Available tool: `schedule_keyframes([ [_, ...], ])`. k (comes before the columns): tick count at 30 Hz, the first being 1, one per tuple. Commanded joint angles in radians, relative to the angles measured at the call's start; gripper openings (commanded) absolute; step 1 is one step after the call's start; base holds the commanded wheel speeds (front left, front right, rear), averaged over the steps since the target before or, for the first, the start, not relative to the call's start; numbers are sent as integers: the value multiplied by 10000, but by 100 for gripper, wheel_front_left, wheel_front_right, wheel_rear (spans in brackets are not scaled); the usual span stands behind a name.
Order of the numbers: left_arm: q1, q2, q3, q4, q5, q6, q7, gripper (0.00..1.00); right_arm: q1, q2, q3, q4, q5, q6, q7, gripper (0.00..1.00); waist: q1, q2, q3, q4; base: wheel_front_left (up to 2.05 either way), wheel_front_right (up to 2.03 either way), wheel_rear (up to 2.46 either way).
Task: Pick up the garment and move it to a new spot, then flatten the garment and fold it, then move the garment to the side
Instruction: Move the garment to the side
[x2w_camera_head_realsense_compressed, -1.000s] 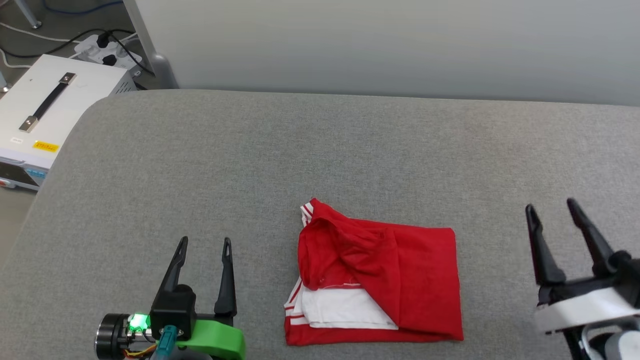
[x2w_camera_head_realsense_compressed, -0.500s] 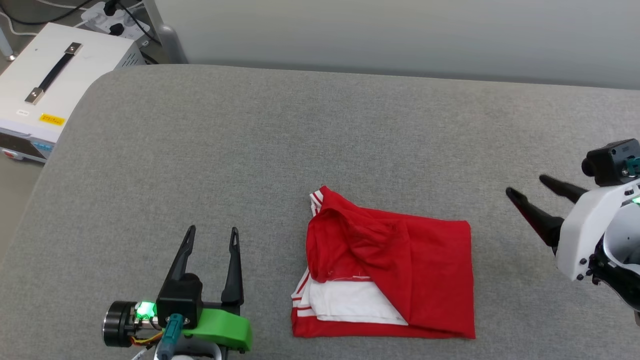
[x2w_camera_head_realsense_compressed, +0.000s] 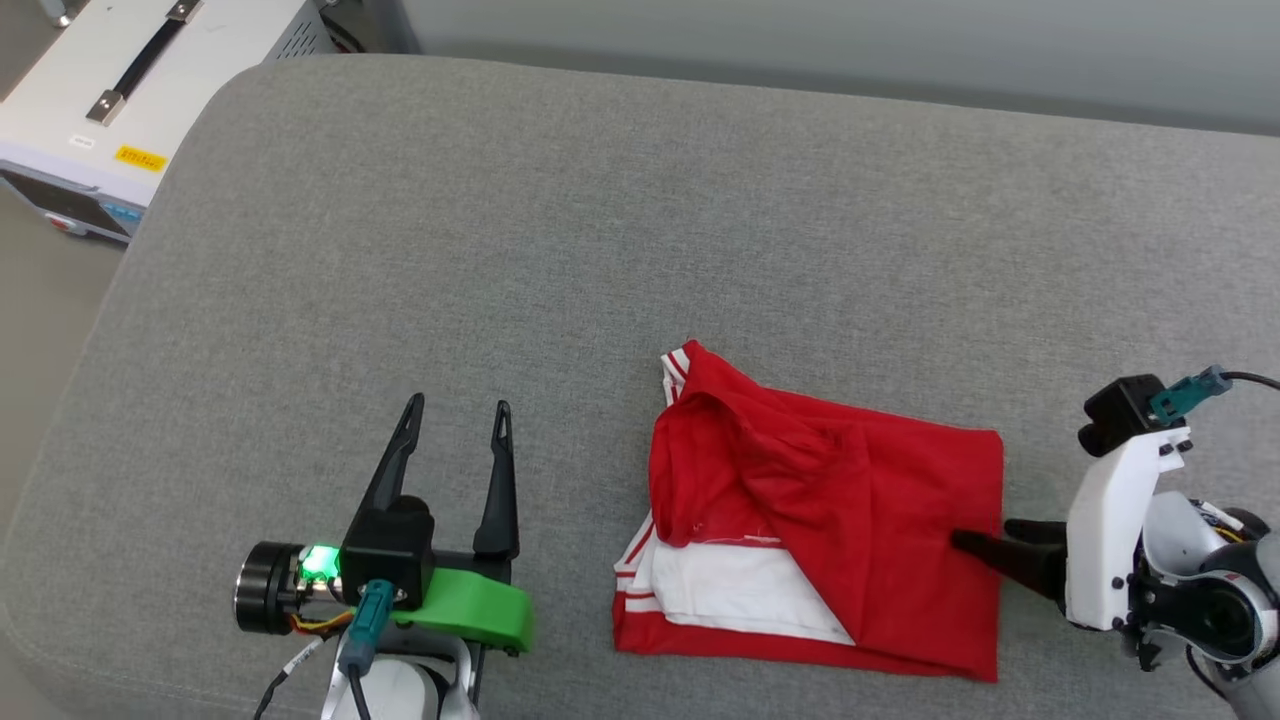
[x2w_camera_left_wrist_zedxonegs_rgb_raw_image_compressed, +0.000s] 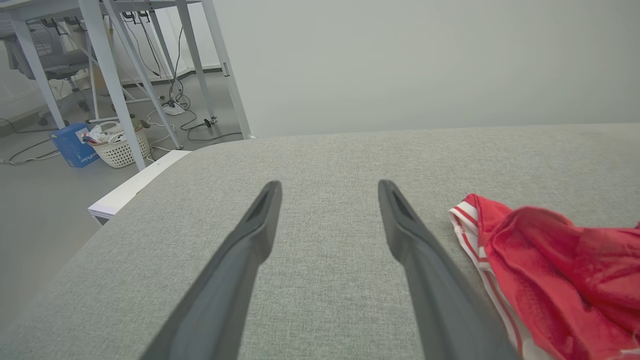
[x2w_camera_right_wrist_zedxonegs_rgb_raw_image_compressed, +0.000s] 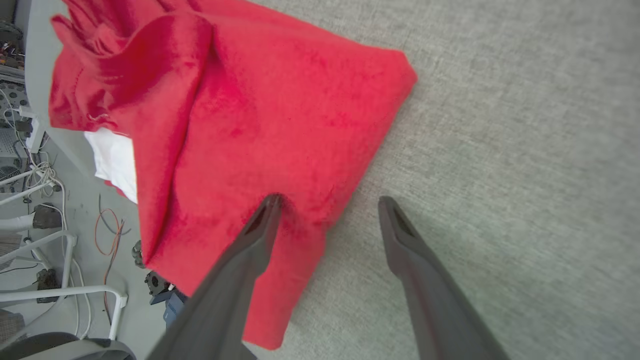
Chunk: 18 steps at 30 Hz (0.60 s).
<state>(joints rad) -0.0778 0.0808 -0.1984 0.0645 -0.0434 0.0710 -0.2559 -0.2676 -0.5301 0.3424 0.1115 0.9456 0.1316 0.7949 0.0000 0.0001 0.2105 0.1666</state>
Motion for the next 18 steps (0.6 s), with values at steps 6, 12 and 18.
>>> schedule_keyframes([
  [6, -426, -107, -122, 101, 79, -43, -59, 100, 6, 507, 602, 791, 117, -9, -165, 100, 0, -1, 580, 499, 0, 0, 0],
  [12, -516, -144, -146, 197, 71, -7, -59, 100, 97, 548, 1172, 1092, 168, -9, -804, 5, 0, -1, 561, 646, 0, 0, 0],
  [18, -293, -136, -34, 295, 55, 59, -59, 100, -363, 263, 1295, 692, 119, -9, -1823, 0, 0, -1, 124, 496, 0, 0, 0],
])
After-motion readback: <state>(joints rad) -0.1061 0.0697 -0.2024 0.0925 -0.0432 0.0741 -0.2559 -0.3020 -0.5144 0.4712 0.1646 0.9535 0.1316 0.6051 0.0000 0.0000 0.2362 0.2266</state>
